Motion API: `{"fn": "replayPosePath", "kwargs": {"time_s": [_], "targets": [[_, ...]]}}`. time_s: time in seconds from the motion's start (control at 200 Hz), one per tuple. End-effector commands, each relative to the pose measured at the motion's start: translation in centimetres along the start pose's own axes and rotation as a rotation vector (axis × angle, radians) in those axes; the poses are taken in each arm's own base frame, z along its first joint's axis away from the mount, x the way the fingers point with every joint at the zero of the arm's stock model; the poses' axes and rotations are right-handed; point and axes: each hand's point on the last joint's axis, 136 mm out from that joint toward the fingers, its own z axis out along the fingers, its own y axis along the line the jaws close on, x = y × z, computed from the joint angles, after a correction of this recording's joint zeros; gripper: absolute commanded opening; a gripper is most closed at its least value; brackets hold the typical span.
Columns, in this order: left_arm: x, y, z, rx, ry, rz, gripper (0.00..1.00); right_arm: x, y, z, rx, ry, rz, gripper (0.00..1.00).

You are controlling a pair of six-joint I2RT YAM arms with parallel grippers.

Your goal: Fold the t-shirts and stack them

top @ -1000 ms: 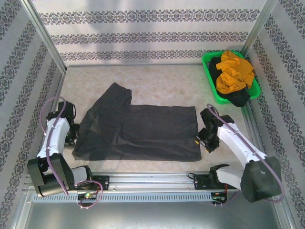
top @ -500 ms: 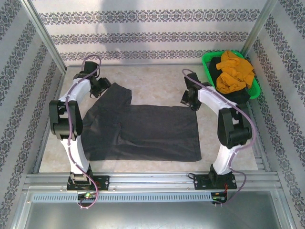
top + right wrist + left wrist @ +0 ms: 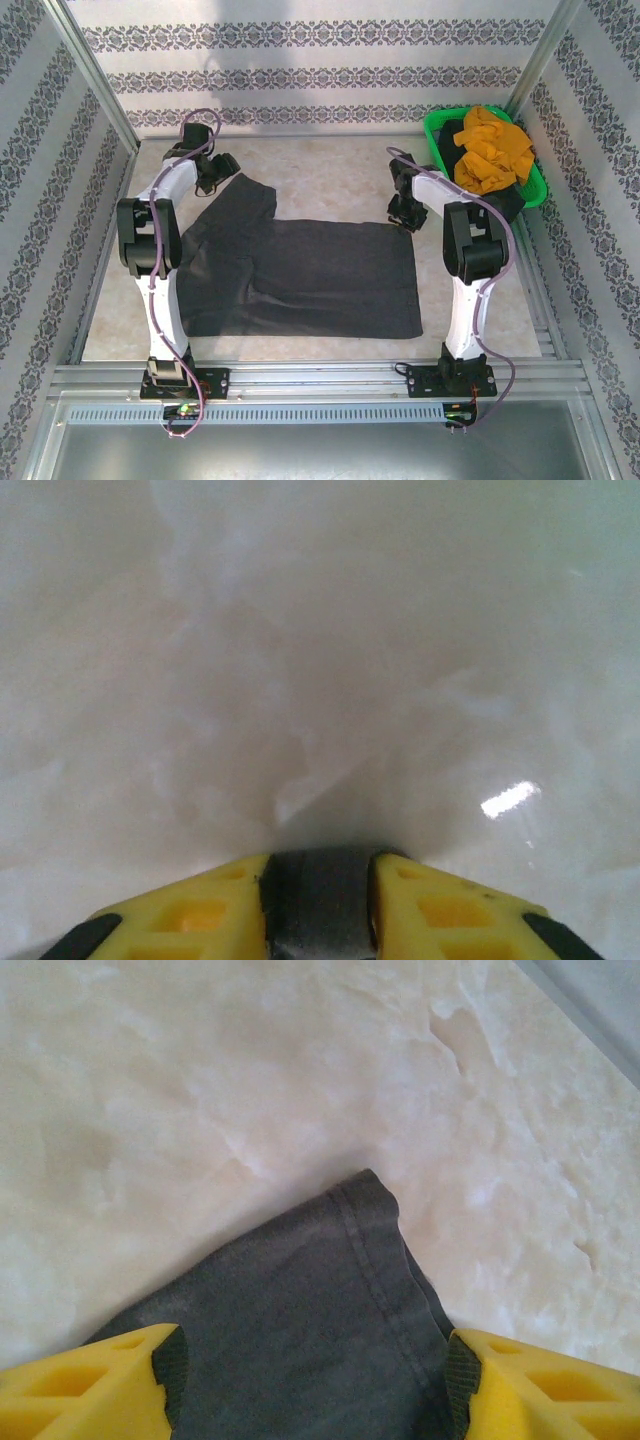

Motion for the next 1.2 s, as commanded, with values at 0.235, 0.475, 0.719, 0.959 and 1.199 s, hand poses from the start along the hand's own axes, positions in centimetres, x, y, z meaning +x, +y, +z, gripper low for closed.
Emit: {"fn": "replayPosePath", "kwargs": {"time_s": [0.235, 0.475, 0.719, 0.959, 1.199], "targets": [[-2.6, -1.5, 3.9, -0.036, -0.093, 0.112, 0.68, 0.2, 0.5, -0.5, -0.025, 0.035, -0.04, 0.0], [-0.7, -1.9, 6.7, -0.171, -0.051, 0.226, 0.67, 1.1, 0.3, -0.4, -0.038, 0.061, -0.053, 0.0], [1.8, -0.5, 8.5, -0.254, 0.072, 0.209, 0.49, 1.6, 0.1, -0.2, -0.053, 0.068, -0.045, 0.0], [1.3, 0.5, 6.7, -0.326, 0.073, 0.223, 0.0, 1.3, 0.4, -0.3, -0.072, 0.059, -0.049, 0.0], [-2.6, -2.7, -1.4, -0.266, -0.11, 0.253, 0.0, 0.3, 1.4, -1.4, -0.15, -0.003, -0.111, 0.0]]}}
